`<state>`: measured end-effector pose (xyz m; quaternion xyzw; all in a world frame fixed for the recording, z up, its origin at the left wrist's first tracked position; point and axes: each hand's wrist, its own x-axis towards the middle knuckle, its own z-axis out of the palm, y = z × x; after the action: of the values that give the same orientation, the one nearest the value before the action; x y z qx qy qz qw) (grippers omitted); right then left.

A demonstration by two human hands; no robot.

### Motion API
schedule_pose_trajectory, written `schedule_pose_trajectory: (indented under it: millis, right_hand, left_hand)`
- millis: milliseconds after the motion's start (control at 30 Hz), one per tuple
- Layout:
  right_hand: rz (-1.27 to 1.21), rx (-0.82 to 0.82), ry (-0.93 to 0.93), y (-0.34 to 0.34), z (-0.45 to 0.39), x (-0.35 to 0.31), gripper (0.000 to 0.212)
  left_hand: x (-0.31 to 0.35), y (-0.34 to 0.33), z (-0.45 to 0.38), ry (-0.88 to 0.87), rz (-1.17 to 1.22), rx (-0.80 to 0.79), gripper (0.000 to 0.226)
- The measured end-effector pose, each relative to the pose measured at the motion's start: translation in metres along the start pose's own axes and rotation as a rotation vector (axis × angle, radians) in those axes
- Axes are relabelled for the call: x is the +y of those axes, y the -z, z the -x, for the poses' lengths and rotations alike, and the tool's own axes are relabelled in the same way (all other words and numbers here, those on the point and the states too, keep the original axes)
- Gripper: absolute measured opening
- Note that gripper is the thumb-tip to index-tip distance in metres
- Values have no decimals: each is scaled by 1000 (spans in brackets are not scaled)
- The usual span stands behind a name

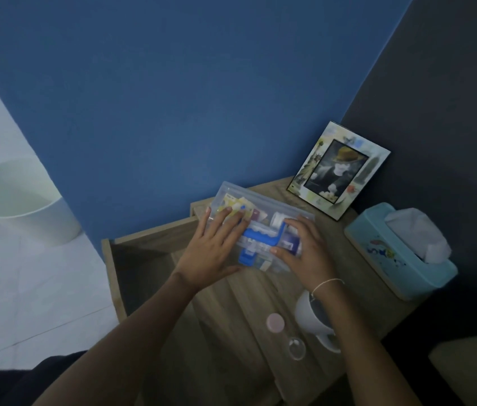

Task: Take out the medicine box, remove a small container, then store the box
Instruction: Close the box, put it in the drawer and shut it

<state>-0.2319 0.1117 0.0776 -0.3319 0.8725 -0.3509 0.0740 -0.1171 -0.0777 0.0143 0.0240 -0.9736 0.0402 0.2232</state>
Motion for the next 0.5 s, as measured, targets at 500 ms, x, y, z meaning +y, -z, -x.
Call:
schedule_pose_trajectory:
  millis: [500]
  right_hand:
    - [0, 22, 5, -2, -2, -1, 63]
  left_hand:
    - [4, 14, -8, 122, 271, 87, 57]
